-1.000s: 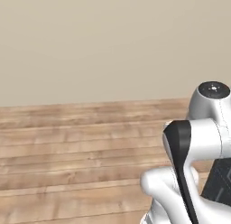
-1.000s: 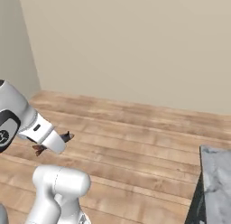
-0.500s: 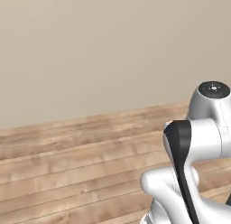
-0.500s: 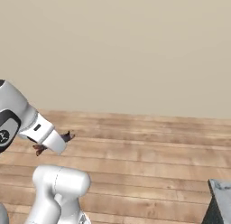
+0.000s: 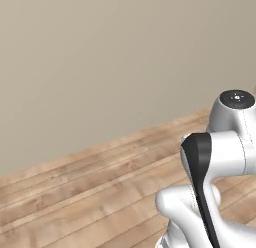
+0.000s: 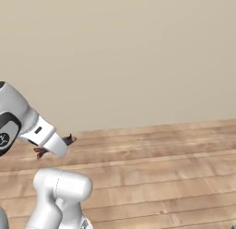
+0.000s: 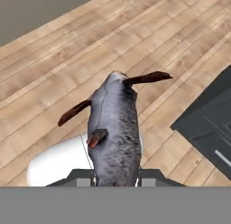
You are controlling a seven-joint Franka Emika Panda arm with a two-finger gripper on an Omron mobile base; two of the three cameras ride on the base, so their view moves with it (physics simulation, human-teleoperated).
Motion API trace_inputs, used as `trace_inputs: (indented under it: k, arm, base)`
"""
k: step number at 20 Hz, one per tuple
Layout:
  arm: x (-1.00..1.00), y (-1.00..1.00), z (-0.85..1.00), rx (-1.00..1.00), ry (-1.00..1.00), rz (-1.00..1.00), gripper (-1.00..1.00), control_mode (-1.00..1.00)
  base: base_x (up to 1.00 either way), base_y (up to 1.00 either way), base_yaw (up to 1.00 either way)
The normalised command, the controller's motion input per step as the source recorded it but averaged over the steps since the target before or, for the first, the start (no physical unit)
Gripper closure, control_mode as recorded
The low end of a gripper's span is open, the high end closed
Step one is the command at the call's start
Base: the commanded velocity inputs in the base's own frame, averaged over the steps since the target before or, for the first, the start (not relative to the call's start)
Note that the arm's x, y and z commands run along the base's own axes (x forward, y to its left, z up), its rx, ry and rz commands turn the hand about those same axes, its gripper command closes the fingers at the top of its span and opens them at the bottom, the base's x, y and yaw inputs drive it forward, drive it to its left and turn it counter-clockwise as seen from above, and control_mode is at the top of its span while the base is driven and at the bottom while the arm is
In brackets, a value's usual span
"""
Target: Take the fish from the fridge and place it on the digital scale on the counter by the fridge. Wait a few seconds for a reading, then move it to the plate on the dining counter.
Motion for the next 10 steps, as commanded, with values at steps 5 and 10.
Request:
trace_inputs:
  k: [5,10]
  arm:
    - [0.0,0.0,0.0,0.0,0.0,0.0,1.0,1.0]
    - [0.0,0.0,0.0,0.0,0.0,0.0,1.0,1.0]
  base:
    - [1.0,0.31,-0.45]
    - [0.99,0.3,-0.49]
